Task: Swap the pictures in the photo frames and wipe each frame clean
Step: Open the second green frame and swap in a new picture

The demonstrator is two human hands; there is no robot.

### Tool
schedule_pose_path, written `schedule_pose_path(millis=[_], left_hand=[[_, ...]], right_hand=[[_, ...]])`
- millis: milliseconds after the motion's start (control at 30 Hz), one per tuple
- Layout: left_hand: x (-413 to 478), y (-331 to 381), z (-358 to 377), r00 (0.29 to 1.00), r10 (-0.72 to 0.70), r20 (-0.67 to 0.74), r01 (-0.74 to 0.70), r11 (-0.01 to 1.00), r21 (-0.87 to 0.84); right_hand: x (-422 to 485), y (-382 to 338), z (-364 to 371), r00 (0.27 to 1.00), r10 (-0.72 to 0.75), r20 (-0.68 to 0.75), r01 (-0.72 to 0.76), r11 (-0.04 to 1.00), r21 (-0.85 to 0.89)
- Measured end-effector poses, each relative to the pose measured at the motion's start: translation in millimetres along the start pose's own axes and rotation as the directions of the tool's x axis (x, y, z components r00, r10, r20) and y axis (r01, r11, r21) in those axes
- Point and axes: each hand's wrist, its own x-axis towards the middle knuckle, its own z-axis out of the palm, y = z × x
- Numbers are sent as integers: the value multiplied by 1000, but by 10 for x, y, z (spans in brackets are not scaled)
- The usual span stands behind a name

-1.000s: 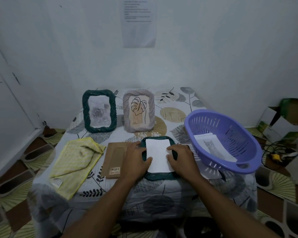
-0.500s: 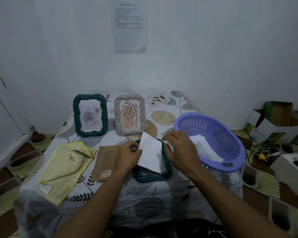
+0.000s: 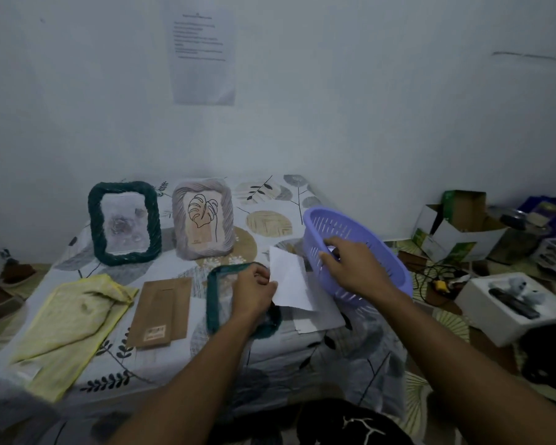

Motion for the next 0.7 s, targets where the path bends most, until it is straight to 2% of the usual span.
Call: schedule_pose_path(millis=[233, 367, 500, 600, 700], left_hand=[[-91, -10, 408, 998, -25, 63, 17, 991, 131], [-86, 5, 400, 999, -40, 34, 33, 985, 167], [61, -82, 330, 1000, -11, -16, 12, 996, 90], [63, 120, 225, 998, 63, -26, -60, 994, 90], [84, 364, 187, 995, 102, 2, -102, 994, -38]], right_hand=[[-45, 13, 79, 998, -27, 57, 28, 1000, -7], [-77, -8, 236, 994, -60, 96, 64, 997, -37], [-125, -24, 371, 989, -70, 129, 82, 993, -89], [-160, -59, 424, 988, -31, 154, 51, 991, -123], [-115, -100, 320, 981, 4, 192, -1, 1000, -18]])
